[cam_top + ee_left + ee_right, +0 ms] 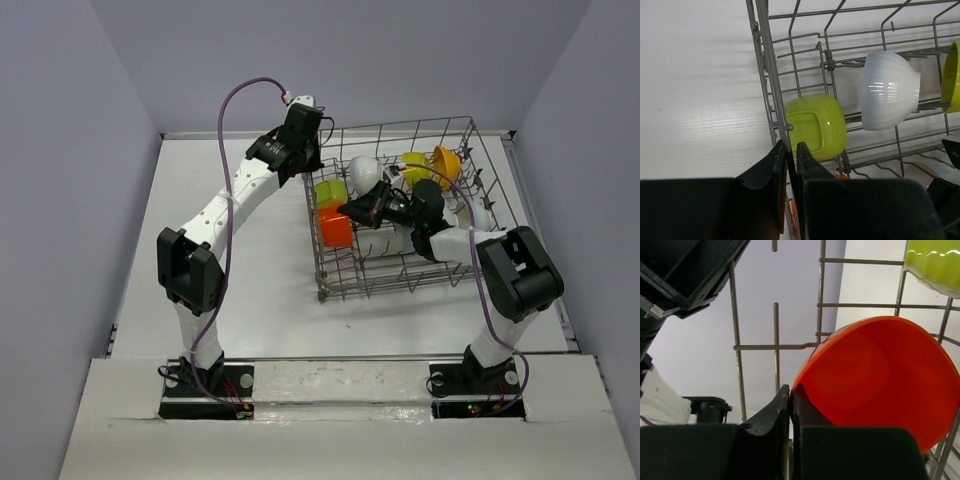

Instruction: Load the bowls into the dish rack

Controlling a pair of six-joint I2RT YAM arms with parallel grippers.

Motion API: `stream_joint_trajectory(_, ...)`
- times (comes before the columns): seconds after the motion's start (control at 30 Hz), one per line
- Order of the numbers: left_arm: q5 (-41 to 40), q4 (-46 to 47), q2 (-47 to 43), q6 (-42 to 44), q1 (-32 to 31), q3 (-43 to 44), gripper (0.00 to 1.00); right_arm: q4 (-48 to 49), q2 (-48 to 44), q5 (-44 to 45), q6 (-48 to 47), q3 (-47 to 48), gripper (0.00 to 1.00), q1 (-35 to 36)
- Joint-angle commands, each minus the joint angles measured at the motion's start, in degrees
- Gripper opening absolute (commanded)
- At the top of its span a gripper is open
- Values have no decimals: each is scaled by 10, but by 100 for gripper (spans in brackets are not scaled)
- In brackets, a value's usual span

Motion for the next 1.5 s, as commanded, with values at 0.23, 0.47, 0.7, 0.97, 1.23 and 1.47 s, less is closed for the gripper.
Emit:
stream_joint_trajectory(0.23,3,38,-2,26,0,51,0,-99,8,8,-80,56,1,9)
stream_joint_trajectory(0.47,2,36,-2,28,0,53,0,-232,-23,67,-175,81,5,9)
stream_joint_trajectory(0.7,3,34,2,28,-2,63,0,-393,-78,181,-302,120,11,9)
stream_joint_trajectory(0.97,3,31,4,27,-3,69,0,-465,-105,267,-366,126,10,9)
stream_joint_trajectory(1.23,1,29,4,28,-5,73,0,-487,-116,301,-383,118,12,9)
stream_joint_trajectory(1.47,-4,28,1,28,-5,70,0,-497,-128,326,-388,109,15,4)
